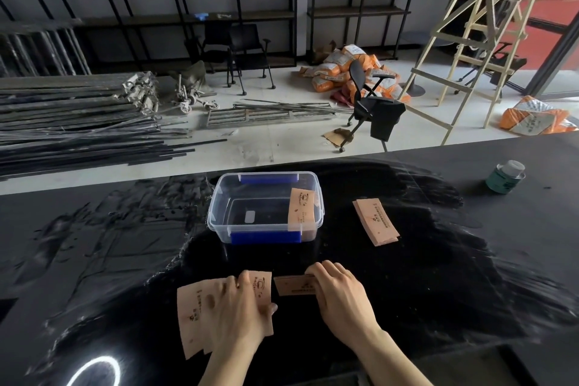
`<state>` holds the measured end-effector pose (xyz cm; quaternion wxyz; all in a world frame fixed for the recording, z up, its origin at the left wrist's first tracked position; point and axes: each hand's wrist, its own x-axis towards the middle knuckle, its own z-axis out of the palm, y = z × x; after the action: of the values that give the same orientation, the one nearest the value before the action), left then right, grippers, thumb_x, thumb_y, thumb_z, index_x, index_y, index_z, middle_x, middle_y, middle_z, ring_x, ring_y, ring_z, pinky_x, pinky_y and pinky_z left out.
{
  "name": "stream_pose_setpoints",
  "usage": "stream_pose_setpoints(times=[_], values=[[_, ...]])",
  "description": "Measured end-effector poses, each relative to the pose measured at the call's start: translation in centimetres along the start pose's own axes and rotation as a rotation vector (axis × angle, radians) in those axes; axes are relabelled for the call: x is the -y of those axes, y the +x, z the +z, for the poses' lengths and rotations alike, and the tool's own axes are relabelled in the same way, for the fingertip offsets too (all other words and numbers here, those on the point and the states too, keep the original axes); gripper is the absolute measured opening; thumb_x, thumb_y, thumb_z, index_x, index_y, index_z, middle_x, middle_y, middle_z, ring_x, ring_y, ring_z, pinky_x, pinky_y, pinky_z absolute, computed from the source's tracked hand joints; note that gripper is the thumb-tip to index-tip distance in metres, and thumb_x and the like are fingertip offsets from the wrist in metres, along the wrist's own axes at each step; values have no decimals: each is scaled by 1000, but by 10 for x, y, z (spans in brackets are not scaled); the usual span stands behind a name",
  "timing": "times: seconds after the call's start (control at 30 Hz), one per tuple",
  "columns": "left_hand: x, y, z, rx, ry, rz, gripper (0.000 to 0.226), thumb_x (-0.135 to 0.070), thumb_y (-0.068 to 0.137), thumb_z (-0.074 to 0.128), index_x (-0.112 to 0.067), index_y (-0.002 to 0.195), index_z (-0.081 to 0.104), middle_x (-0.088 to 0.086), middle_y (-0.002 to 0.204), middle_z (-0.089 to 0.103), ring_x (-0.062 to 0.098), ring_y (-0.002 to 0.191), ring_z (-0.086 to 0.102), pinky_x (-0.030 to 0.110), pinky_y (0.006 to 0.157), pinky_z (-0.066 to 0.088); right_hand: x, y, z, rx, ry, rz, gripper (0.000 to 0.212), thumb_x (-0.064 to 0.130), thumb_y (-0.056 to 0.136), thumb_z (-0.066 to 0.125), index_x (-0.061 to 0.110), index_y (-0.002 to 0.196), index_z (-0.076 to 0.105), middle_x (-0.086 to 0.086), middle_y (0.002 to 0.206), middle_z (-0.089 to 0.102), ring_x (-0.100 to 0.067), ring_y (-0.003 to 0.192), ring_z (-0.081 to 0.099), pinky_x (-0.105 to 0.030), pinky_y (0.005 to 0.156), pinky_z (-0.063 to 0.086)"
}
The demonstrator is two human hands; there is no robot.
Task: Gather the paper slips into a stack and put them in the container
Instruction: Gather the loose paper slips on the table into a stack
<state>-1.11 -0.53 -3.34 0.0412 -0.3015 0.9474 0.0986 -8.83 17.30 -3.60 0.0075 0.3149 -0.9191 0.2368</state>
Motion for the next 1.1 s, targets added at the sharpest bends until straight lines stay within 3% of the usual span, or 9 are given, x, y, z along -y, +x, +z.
stream_pose_setpoints(times=[0.27,0.37,0.47,0.6,0.7,0.8,0.9,1.0,1.1], values=[[-1,14,-1,-9,-645,81,57,-7,82,81,-37,124,59,-14,105,68,12,101,70,30,83,58,-1,-2,-7,67,21,7,20,29,97,60,30,117,57,10,112,60,-13,101,57,-26,76,51],[-7,18,-10,-6,-643,223,46,-6,88,77,-42,114,64,-22,99,72,1,97,72,28,86,62,0,-1,-5,59,19,30,23,21,97,60,28,118,55,8,114,56,-12,102,55,-24,69,51],[-13,17,-18,146,-563,357,56,3,89,66,-42,122,64,-21,110,76,-1,106,71,24,95,59,1,-2,-2,24,18,93,41,8,93,57,23,131,46,5,122,57,-15,111,58,-26,80,53],[-19,15,-20,245,-542,429,66,6,86,65,-41,129,52,-18,121,73,2,112,69,24,101,57,4,0,-1,39,3,47,71,9,92,62,25,154,33,8,140,57,-14,118,59,-29,89,55],[-25,11,-17,229,-604,428,58,3,87,68,-37,118,40,-15,117,62,4,106,69,25,94,61,7,2,-2,48,-3,-3,67,14,90,64,32,150,40,10,130,65,-15,109,61,-30,82,55],[-20,10,-12,-42,-644,329,50,4,78,65,-29,108,42,-8,111,57,10,101,64,25,87,57,7,2,2,45,-18,-26,39,20,94,61,32,131,56,9,115,69,-17,101,63,-31,78,54],[7,12,-14,-313,-485,34,32,-13,84,69,-20,112,56,0,113,64,22,105,63,37,90,53,7,3,4,31,-34,-9,29,19,97,58,29,124,58,10,112,68,-15,99,63,-29,75,53],[36,11,-12,-150,-106,-256,58,-52,85,68,-20,130,53,6,128,60,28,119,60,42,95,50,10,3,5,39,-43,-7,26,20,97,58,27,122,58,9,114,67,-14,101,62,-27,74,52],[45,8,-4,-28,-103,-332,66,-61,83,68,-21,132,49,6,135,53,28,128,52,43,93,50,14,4,4,44,-55,-6,23,22,98,57,25,121,57,8,113,67,-14,99,62,-27,73,52]])
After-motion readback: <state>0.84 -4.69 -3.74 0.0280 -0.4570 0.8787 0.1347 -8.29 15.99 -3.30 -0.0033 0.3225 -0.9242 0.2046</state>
